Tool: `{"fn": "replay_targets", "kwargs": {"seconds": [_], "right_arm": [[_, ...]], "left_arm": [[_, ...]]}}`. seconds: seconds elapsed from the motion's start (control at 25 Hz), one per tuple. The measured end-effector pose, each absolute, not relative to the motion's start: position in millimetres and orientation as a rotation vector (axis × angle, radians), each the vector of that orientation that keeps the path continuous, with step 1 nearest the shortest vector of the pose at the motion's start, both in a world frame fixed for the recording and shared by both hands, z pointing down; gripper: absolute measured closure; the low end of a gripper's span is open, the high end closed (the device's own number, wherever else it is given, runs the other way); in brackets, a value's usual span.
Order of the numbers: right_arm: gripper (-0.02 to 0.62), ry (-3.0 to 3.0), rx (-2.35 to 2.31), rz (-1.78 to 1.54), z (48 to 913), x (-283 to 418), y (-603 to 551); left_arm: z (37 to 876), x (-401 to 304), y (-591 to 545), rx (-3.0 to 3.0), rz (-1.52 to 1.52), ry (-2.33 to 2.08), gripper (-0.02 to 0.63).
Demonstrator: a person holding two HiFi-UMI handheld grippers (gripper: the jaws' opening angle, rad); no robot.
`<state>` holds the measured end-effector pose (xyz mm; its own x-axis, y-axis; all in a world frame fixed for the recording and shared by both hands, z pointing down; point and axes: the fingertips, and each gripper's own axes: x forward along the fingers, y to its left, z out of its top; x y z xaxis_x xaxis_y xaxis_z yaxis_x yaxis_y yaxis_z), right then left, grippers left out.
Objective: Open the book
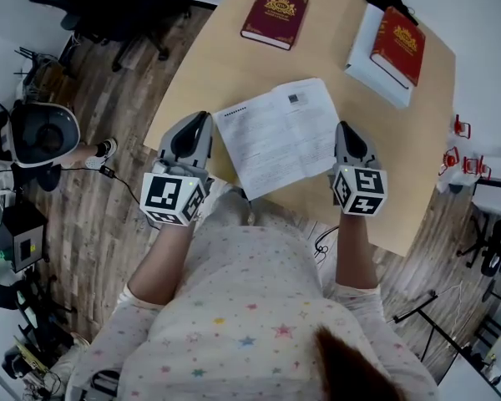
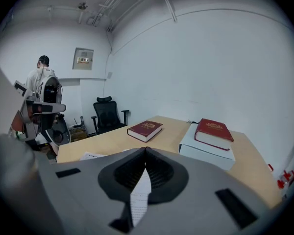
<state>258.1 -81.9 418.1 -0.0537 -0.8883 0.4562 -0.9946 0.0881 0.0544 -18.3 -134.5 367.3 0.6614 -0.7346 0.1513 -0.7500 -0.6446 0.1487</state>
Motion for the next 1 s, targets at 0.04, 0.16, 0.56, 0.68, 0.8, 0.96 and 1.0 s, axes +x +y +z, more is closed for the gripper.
{"fn": "replay_targets", "kwargs": {"seconds": [0.04, 0.16, 0.56, 0.68, 0.8, 0.96, 1.0], "right_arm": [[0.595, -2.006, 1.864, 0.378, 413.2, 255.8, -80.8], [0.595, -2.021, 1.891, 0.35, 399.0, 250.0, -78.6], [0.595, -2.088, 1.977, 0.286, 352.0, 231.7, -69.5], [0.595, -2.11, 1.992, 0.269, 339.7, 225.2, -66.7], [0.595, -2.127, 2.003, 0.248, 328.5, 219.9, -66.0], [0.595, -2.149, 2.006, 0.227, 317.5, 212.6, -66.1], [0.595, -2.153, 2.005, 0.222, 315.2, 211.1, -65.8]], "left_arm": [[365.8, -18.6, -134.9, 2.683, 0.109, -1.208, 0.578], [361.5, -18.6, -136.9, 2.699, 0.097, -1.195, 0.578], [340.8, -16.5, -138.3, 2.758, 0.049, -1.153, 0.578], [332.8, -17.7, -136.6, 2.771, 0.029, -1.146, 0.578], [325.8, -18.6, -136.9, 2.783, 0.015, -1.143, 0.58], [319.6, -20.1, -138.0, 2.79, 0.005, -1.142, 0.58], [318.3, -20.2, -138.0, 2.793, 0.003, -1.142, 0.58]]}}
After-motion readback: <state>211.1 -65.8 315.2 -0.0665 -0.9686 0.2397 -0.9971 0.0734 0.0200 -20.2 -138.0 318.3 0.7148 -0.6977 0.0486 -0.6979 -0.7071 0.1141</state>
